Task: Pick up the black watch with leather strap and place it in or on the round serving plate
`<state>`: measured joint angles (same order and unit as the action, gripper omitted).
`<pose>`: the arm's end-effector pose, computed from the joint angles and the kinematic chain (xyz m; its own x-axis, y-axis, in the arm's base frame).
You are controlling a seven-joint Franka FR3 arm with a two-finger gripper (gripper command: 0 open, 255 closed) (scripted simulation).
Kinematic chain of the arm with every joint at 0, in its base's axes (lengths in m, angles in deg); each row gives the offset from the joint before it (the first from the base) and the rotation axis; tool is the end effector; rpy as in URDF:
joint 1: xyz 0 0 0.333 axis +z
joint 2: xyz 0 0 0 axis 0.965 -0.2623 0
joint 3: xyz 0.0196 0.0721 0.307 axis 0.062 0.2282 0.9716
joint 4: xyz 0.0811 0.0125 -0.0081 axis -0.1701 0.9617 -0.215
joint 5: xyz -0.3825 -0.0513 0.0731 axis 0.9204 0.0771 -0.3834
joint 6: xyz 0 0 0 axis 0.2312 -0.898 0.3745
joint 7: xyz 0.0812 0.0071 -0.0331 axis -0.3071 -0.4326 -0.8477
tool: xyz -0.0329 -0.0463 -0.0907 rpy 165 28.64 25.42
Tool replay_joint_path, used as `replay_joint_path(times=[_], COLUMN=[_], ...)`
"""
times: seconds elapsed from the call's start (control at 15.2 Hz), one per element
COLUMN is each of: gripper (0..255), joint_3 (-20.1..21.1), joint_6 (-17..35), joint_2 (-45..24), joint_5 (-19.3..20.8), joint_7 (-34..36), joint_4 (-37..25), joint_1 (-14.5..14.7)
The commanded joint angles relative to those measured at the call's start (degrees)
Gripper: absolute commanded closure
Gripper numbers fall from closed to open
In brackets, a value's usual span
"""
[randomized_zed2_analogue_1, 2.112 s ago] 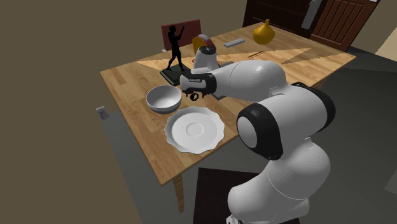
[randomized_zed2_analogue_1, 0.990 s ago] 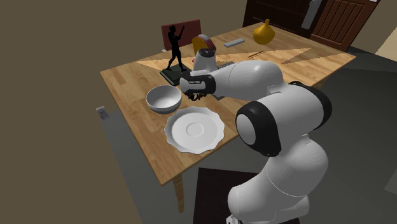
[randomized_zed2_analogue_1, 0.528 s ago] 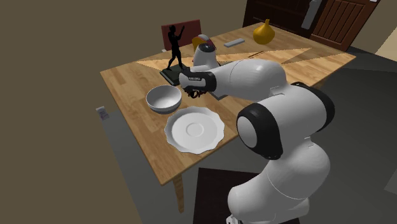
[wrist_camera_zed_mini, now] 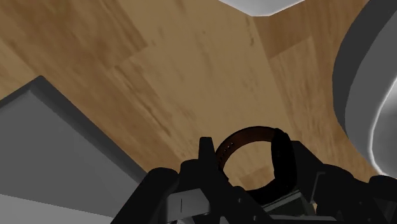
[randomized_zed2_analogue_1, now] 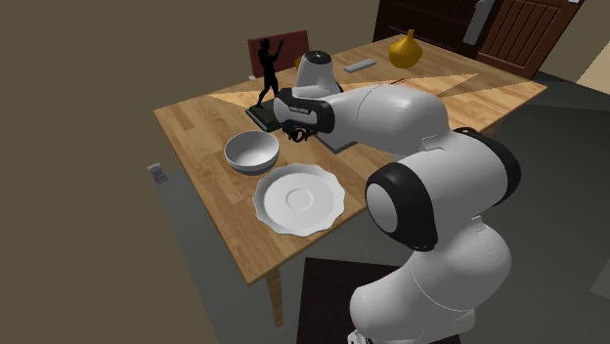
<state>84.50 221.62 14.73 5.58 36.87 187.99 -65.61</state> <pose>0.5072 0.2760 0.4924 0.9560 0.1174 0.2690 0.1643 -0.9735 -0.1589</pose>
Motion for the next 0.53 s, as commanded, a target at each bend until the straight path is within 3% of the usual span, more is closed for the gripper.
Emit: replay_joint_path(times=[0.0,0.26,0.46], gripper=[255,255,255], joint_3=[-0.09,-0.17,0.04], joint_6=[-1.53,-4.38,-3.54], joint_2=[0.47,1.07,7.81], joint_5=[-0.15,-0.24,-2.75], joint_7=[-0.12,-0.06,-0.41], joint_4=[-1.06,-3.34,3.93], joint_1=[-0.08,-0.14,0.49])
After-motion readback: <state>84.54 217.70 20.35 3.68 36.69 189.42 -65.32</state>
